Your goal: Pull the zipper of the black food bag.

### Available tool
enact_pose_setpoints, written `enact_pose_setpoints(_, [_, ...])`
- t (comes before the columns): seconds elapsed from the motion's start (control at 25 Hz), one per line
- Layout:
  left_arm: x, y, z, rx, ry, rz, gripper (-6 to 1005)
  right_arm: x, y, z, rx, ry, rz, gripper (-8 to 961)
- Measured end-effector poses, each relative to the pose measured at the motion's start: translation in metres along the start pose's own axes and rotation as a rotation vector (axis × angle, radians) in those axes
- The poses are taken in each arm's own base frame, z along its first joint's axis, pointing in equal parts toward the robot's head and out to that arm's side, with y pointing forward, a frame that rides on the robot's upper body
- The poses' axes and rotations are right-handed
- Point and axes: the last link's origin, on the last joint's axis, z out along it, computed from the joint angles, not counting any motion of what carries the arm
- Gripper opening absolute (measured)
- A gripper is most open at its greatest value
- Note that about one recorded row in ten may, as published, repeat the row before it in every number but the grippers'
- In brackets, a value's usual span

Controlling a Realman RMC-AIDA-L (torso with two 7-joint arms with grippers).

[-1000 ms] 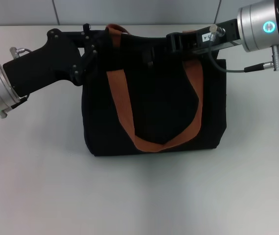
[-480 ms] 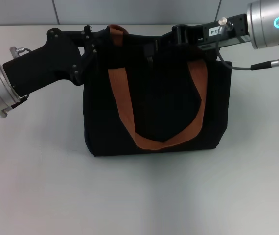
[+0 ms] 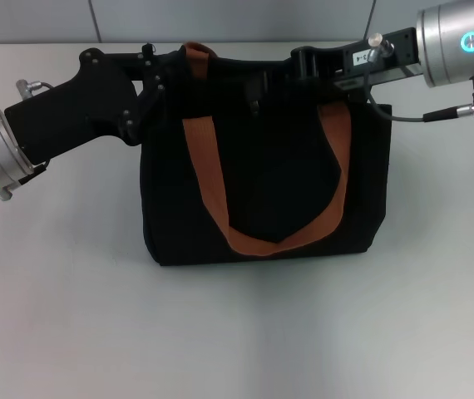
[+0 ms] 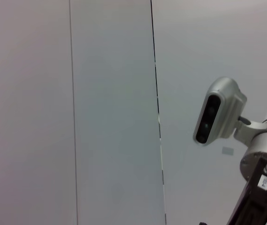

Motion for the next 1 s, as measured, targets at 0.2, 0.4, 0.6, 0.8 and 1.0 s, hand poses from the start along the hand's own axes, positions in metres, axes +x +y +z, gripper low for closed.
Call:
enact_pose_setpoints(0.2, [0.001,0.001,0.000,-0.006,0.005,0.001,24,0.000,-0.002,0.009,0.016,0.007,-0.003,184])
enact_pose_setpoints(0.4, [0.001,0.002,-0.002,-0.006,0.011,-0.001,24,0.001,0.001,0.020,0.066,0.035,-0.056,167])
enact_pose_setpoints(0.6, [0.002,0.002,-0.003,-0.003,0.018,0.000,24,-0.001,0.004,0.017,0.070,0.021,-0.070,89])
enact_pose_setpoints(0.8, [0.002,0.002,-0.004,-0.004,0.019,0.000,24,-0.004,0.007,0.007,0.110,-0.009,-0.096,87])
enact_pose_setpoints(1.0, [0.003,0.002,-0.004,-0.009,0.024,0.002,24,-0.005,0.009,-0.003,0.148,-0.033,-0.114,85])
